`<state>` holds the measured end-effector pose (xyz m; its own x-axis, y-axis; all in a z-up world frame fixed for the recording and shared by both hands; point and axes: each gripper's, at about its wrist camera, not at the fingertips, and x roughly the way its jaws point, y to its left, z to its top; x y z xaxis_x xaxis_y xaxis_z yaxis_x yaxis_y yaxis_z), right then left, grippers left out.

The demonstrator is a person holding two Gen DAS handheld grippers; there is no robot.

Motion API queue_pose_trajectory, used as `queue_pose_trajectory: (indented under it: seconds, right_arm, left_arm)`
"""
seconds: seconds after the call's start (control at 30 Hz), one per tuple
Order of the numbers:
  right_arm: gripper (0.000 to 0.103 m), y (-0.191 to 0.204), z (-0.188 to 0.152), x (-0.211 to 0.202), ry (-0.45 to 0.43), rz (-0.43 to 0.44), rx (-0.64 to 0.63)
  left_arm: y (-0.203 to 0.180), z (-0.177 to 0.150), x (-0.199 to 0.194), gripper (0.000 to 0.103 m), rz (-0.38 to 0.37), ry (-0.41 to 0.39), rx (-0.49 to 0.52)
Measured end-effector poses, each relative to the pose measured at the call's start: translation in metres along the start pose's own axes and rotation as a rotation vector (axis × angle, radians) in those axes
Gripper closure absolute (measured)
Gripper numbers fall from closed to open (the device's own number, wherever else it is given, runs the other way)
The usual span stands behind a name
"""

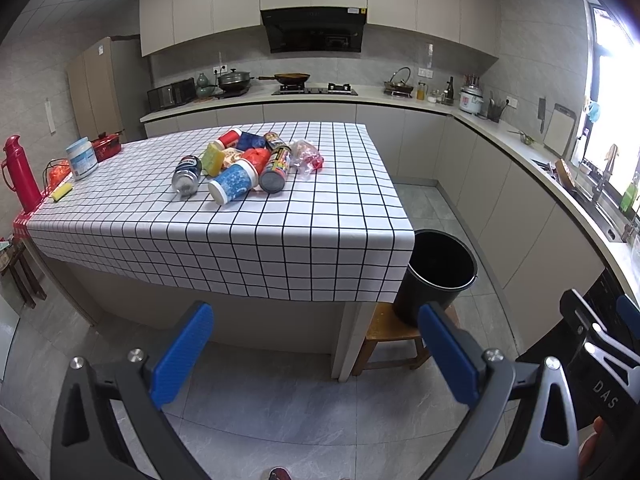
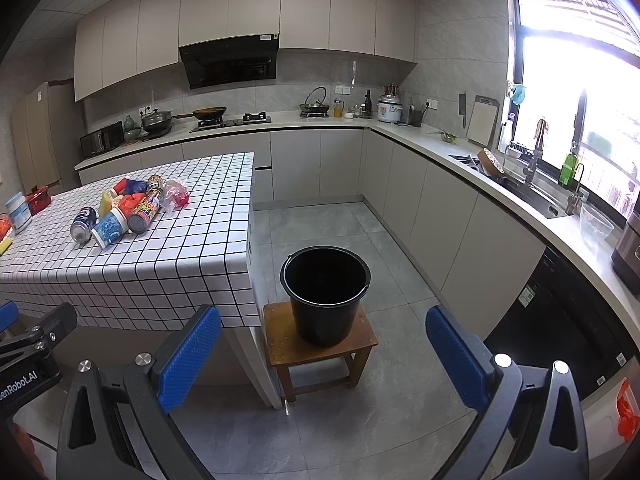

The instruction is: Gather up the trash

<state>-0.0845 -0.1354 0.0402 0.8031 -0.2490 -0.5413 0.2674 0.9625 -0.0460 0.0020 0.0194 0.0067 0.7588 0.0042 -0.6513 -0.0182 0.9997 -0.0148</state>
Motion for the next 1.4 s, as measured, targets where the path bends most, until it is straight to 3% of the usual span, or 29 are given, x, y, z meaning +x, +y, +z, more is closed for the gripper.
queue_pose_trajectory:
  seconds: [0.67, 1.0, 1.4]
  right_arm:
    - [0.0, 0.026, 0.009, 0.007, -0.01, 0.063, -0.017]
    - [0.0, 0.07, 0.021, 0.024, -0.004, 0.141, -0.011]
    - [0.0, 0.154, 0.042, 0.056, 0.004, 0.188, -0.009]
  left_arm:
    - [0.035, 0.01, 0.015, 0.0, 0.029, 0.008, -0.031]
    - [0.099, 0.024, 0.04, 0.0, 0.099, 0.021, -0.077]
    - [0.191, 0.053, 0.081, 0.0, 0.184, 0.022, -0.124]
